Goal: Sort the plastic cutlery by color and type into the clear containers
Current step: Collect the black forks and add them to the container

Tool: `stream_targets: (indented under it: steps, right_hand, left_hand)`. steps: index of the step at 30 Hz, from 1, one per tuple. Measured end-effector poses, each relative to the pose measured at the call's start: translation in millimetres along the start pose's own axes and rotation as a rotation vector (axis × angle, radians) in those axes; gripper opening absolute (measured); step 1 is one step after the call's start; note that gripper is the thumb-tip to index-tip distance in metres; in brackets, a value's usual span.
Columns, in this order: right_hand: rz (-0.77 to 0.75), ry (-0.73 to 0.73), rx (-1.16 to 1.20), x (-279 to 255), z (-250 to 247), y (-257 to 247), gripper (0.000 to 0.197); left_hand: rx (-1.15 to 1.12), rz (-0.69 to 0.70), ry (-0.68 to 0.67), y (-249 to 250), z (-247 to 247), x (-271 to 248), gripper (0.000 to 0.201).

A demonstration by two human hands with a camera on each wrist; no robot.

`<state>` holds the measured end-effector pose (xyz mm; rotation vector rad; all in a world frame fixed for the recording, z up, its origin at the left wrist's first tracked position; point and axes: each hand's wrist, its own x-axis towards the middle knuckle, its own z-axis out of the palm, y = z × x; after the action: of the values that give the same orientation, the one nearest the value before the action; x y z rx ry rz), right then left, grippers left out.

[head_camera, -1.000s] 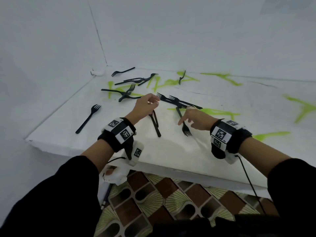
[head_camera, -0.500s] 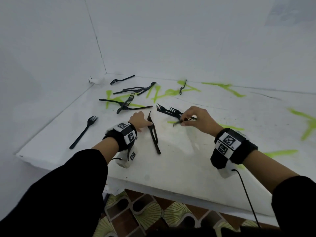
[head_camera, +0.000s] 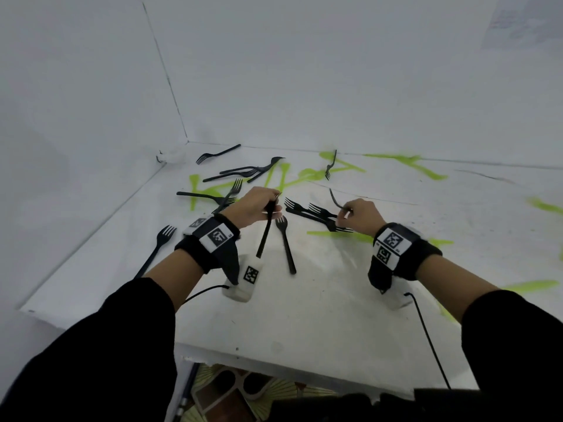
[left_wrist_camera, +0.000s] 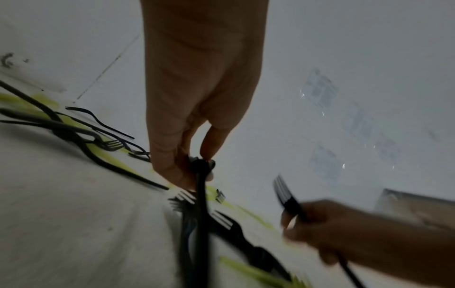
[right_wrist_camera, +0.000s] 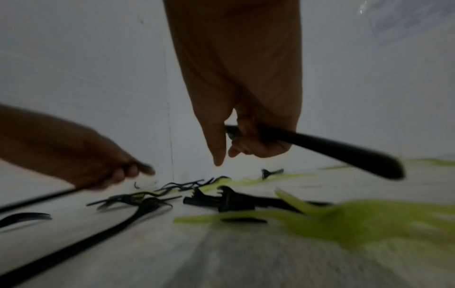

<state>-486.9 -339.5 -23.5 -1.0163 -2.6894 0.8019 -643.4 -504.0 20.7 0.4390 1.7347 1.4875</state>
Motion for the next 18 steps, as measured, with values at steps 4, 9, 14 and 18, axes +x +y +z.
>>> stream_targets:
  steps: [4,9,14,18]
  right_hand:
    - [0.041,-0.077,-0.118,5.5,9.5,0.5,0.026]
    - [0.068,-0.077,-0.018,7.5,1.6,4.3,0.024]
    - [0.046,0.099,0.355,2.3,-33.2,-1.9,0.017]
    - [0.024,0.228,0.670,-10.3,-65.4,-15.0,0.008]
  left_hand:
    - [0.093,0.025,0.016,10.7,5.3,9.7,0.017]
    - [0.924,0.091,0.011,-14.0,-0.7,32.0,0.051]
    - [1.231,0.033,-0.105,-28.8,-1.8,40.0,0.049]
    - [1.288,0.044,-0.135,-30.5,1.9,40.7,0.041]
